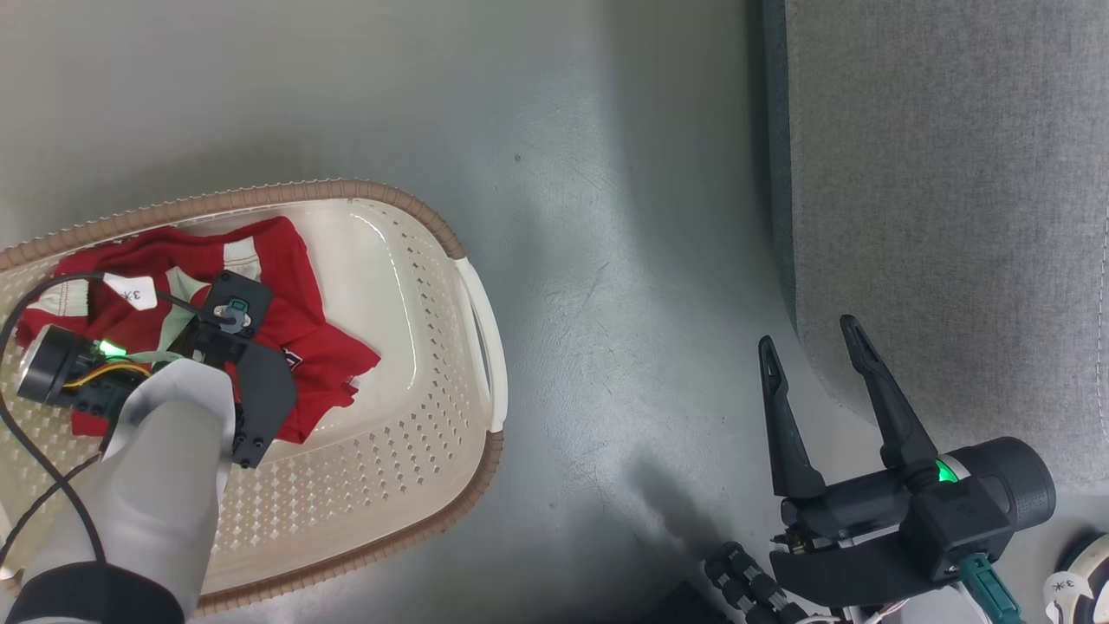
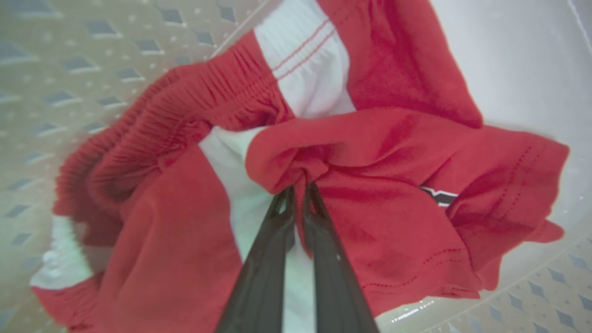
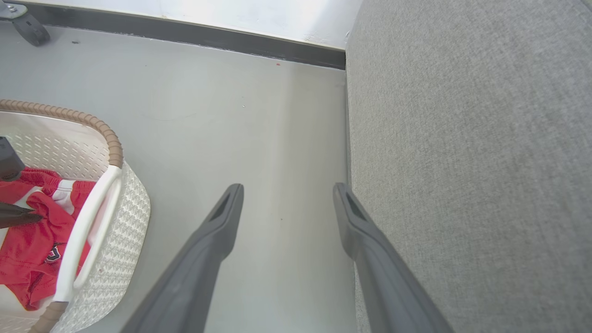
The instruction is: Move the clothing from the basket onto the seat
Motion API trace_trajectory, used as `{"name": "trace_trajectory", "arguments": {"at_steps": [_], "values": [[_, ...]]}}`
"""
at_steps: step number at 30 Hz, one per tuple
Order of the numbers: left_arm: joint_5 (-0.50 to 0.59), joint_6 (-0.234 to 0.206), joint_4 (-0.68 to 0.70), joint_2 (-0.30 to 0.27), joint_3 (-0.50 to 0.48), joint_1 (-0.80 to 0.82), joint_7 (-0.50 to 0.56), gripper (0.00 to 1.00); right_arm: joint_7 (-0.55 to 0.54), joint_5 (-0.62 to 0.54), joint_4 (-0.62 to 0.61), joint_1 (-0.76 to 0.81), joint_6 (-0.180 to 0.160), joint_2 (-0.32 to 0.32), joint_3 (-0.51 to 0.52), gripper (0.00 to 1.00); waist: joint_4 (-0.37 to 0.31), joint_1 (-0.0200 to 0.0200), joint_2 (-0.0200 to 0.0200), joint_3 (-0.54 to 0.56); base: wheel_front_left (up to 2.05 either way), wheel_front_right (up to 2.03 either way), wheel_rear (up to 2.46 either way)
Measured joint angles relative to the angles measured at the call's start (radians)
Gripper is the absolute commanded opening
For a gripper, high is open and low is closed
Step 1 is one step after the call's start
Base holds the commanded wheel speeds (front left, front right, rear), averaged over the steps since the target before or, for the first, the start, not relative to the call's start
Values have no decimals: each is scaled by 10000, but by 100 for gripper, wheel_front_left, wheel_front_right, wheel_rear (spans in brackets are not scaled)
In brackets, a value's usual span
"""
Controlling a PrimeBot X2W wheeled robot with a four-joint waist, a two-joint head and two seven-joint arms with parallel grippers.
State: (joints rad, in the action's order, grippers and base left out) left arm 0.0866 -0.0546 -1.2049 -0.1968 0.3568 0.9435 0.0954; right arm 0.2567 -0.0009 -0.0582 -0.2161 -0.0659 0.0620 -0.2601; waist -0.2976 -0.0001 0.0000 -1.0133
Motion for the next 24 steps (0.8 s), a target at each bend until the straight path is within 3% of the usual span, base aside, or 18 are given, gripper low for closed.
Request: {"name": "trace_trajectory", "arguments": {"at_steps": [18, 24], "values": [[-182, -52, -382, 196, 12, -147, -602, 0, 0, 17, 378, -426, -12, 2, 142, 100, 108, 0, 0, 689, 0, 0, 0], [-238, 31, -477, 606, 12, -738, -926, 0, 0, 111, 744, -629, -46, 2, 255, 100, 193, 0, 0, 1335, 0, 0, 0]]}}
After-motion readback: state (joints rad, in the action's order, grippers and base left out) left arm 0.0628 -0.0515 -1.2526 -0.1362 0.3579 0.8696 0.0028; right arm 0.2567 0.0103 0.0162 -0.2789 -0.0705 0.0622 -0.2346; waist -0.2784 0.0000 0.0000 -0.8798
